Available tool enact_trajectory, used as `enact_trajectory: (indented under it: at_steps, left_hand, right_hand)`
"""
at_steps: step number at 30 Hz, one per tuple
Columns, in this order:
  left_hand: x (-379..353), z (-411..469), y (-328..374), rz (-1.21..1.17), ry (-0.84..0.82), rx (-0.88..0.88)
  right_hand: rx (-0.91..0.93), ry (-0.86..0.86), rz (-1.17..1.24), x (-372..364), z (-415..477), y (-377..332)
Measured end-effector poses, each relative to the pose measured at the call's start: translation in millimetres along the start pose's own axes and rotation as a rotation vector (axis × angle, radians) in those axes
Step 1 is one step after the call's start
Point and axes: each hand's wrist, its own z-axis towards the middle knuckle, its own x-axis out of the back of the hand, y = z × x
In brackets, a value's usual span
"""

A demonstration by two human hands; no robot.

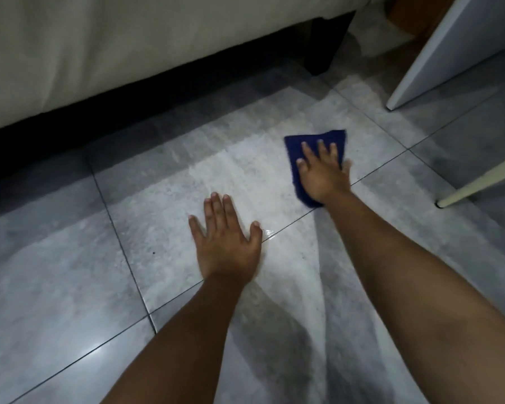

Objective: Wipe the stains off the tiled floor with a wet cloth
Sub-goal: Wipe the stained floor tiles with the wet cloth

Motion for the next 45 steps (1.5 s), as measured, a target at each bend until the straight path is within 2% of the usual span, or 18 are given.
enact_trajectory:
  at_steps: [3,4,7,11,12,14,16,18,21,25,26,28,32,34,36,40,42,45]
  left_hand:
    - [0.1,0.0,0.0,0.012,-0.008,-0.010]
    - [-0.2,0.0,0.3,0.020,-0.010,-0.013]
    - [1.1,-0.6,0.3,0.038,-0.004,-0.012]
    - [3.2,0.0,0.2,0.031,-0.020,-0.006]
    - [2.8,-0.1,0.1,0.031,-0.019,-0.004]
    - [1.6,0.4,0.7,0.029,-0.024,-0.003]
    - [0.0,0.8,0.7,0.044,-0.029,0.001]
    - [-0.1,0.3,0.5,0.062,-0.035,0.002]
    - [0.1,0.7,0.6,0.070,-0.045,0.002]
    - [-0.4,-0.8,1.8,0.041,-0.044,0.001]
    - [-0.7,0.0,1.3,0.032,-0.043,0.005]
    - [-0.9,2.1,1.3,0.033,-0.051,0.007]
    - [-0.2,3.6,1.9,0.052,-0.065,0.010]
    - [1.6,3.7,3.8,0.052,-0.080,0.007]
    - [5.7,1.4,3.8,0.074,-0.088,-0.003]
    - [5.0,-45.1,16.5,0.088,-0.134,-0.217]
    - [0.0,-95.4,34.9,0.011,-0.159,-0.375]
    - [-8.1,-169.4,68.8,-0.068,-0.273,-0.513]
  right_hand:
    - [-0.333,0.120,0.084,1.5,-26.3,32.8]
    - [-0.385,0.139,0.099,-3.8,-45.1,32.7]
    - [-0.273,0.138,0.049,-23.0,-90.3,13.7]
    - [-0.055,0.093,-0.023,-11.9,-48.3,24.1]
    - [-0.064,0.085,-0.037,-4.7,-31.3,34.8]
    - [-0.213,0.092,-0.004,8.1,-15.3,58.9]
    - [-0.410,0.163,0.081,7.5,-36.4,72.8]
    - [-0.506,0.234,0.131,-7.9,-85.7,65.7]
    - [-0.383,0.237,0.074,-35.3,-150.1,31.8]
    - [-0.172,0.131,-0.009,-32.8,-140.0,38.7]
    - [-0.178,0.132,-0.009,-28.3,-134.0,52.8]
    - [-0.315,0.165,0.036,-21.1,-138.3,87.3]
    - [-0.571,0.234,0.109,-25.5,-200.8,113.8]
    - [-0.571,0.237,0.109,-35.3,-242.3,99.4]
    - [-0.472,0.197,0.084,-42.6,-270.4,83.5]
    - [-0.326,0.096,0.075,-41.4,-288.8,100.5]
    - [-0.408,0.083,0.090,-39.7,-299.7,124.2]
    - [-0.622,0.125,0.117,-42.1,-346.4,159.0]
